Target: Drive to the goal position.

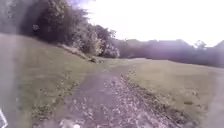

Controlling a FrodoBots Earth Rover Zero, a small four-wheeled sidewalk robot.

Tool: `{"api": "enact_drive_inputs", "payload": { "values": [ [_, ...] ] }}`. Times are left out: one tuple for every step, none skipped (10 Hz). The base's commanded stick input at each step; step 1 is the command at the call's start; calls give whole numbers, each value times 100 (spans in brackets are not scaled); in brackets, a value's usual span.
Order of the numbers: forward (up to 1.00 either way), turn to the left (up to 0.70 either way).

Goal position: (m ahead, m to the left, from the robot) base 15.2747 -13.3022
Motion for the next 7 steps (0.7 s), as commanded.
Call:
{"api": "enact_drive_inputs", "payload": {
  "values": [
    [100,0],
    [100,0],
    [100,0],
    [100,0],
    [100,0],
    [100,3],
    [100,5]
  ]
}}
